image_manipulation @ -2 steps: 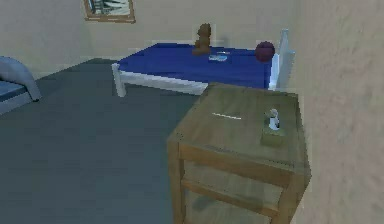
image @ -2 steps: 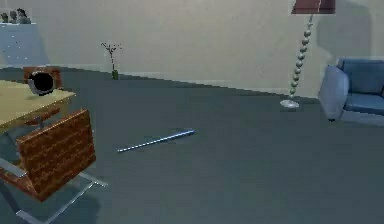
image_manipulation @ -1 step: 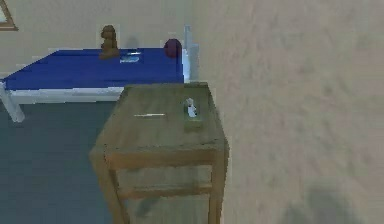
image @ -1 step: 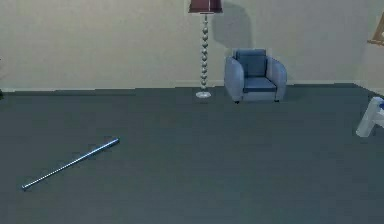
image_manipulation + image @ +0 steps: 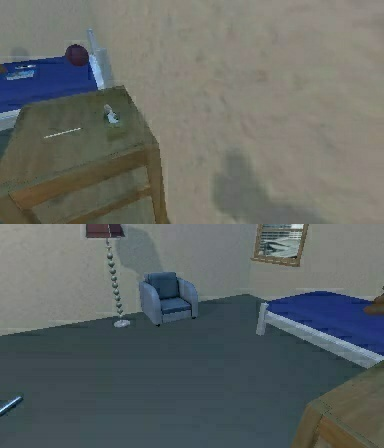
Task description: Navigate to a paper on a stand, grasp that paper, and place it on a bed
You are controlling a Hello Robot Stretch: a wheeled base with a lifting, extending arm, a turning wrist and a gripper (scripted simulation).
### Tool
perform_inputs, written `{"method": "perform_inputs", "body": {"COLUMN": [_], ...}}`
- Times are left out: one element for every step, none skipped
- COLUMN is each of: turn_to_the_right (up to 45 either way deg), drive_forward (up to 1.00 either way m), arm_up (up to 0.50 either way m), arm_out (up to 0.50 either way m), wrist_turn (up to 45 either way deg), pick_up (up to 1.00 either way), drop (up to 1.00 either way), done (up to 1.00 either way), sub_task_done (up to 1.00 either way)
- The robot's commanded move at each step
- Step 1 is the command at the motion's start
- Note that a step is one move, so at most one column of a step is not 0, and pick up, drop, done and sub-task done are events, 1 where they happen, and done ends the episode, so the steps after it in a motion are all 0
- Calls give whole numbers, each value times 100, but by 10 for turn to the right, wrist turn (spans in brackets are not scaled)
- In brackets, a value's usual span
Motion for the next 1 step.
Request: {"method": "perform_inputs", "body": {"turn_to_the_right": [0], "drive_forward": [50], "arm_up": [0], "arm_out": [0], "wrist_turn": [0], "pick_up": [0], "drop": [0], "done": [0], "sub_task_done": [0]}}
